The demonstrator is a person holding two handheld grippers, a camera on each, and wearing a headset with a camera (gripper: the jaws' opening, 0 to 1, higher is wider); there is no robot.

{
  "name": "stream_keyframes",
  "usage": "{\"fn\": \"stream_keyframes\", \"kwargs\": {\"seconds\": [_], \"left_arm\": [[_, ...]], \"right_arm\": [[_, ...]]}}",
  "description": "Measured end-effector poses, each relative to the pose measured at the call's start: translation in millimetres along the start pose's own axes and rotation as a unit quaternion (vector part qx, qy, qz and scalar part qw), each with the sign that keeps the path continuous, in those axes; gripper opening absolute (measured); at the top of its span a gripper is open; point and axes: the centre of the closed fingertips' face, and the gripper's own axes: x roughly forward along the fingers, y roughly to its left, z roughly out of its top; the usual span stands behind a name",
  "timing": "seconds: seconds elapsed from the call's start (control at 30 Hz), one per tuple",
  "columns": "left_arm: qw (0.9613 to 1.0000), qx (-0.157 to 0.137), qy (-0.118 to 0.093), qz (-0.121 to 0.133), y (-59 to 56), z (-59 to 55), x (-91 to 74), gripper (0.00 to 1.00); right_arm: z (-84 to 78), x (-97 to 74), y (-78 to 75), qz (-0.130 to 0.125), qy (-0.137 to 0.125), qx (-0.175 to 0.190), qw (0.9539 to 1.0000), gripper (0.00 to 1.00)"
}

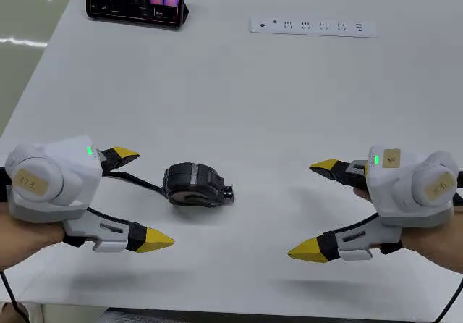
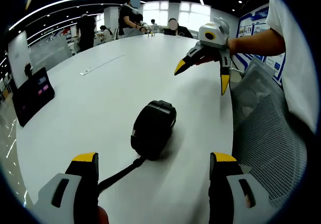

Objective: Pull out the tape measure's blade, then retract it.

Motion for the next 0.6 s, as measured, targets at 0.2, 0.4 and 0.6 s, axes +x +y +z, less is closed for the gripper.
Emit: {"fn": "stream_keyframes", "kwargs": {"seconds": [0.2, 0.4, 0.6], "left_arm": [[0.9997, 0.017, 0.012, -0.009, 3.3, 2.4, 7.3, 0.80], [0.9990, 0.024, 0.030, -0.023, 4.9, 2.0, 14.9, 0.66], [0.9981, 0.036, 0.038, -0.033, 4.5, 3.3, 24.2, 0.58]], "right_arm": [[3.5, 8.1, -2.4, 0.007, 0.001, -0.007, 1.0000, 0.84], [8.0, 16.1, -4.8, 0.015, 0.001, -0.010, 0.9998, 0.82], [11.4, 23.5, -6.6, 0.025, 0.004, -0.020, 0.9995, 0.78]]}}
